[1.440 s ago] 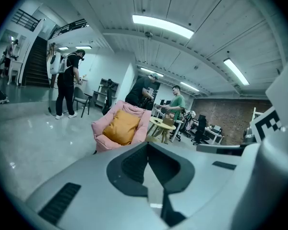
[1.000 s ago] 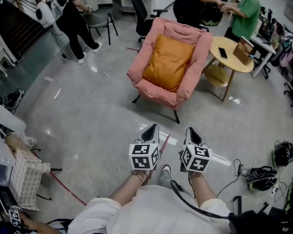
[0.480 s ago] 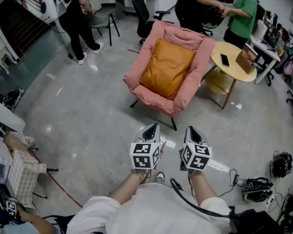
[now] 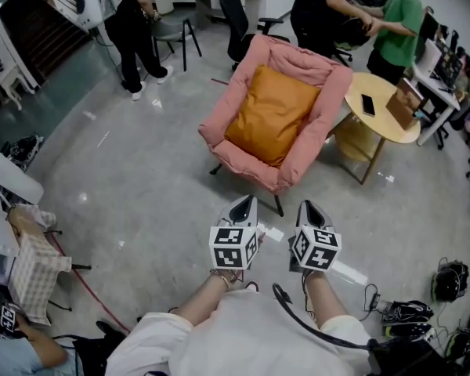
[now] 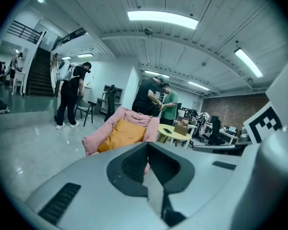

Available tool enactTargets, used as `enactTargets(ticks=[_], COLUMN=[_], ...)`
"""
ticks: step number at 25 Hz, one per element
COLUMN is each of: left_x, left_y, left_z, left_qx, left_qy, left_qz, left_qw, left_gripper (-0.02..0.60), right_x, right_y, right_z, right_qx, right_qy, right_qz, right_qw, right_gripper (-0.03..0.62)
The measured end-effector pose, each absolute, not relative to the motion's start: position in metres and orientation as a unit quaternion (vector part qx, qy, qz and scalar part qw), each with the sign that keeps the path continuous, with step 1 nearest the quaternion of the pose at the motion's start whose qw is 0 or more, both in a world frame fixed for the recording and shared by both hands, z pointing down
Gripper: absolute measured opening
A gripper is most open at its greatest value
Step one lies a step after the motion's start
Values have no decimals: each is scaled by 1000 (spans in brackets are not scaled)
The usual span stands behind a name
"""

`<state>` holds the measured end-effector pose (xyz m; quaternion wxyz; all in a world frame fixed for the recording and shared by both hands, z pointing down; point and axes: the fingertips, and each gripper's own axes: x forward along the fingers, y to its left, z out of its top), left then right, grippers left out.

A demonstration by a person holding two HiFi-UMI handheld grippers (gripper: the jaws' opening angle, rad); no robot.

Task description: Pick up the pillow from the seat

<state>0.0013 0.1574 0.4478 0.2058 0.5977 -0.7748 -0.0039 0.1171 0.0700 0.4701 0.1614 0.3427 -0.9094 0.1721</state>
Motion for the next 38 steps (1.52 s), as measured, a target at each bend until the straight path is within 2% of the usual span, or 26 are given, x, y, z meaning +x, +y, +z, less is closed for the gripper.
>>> enactTargets(ticks=[16, 38], left_x=[-42, -202], left_y=[120, -41], left_z=[457, 482], left_qx=[574, 582], left_qy=[-790, -776], left_qz=[-8, 28], left_qw=[217, 242], left_gripper=[8, 9], right_x=[89, -44], right_y=[25, -130], right_z=[485, 516], right_qx=[338, 362], right_qy=[-906, -884], right_qz=[187, 221], right_qw=[173, 199], right_gripper=[29, 29])
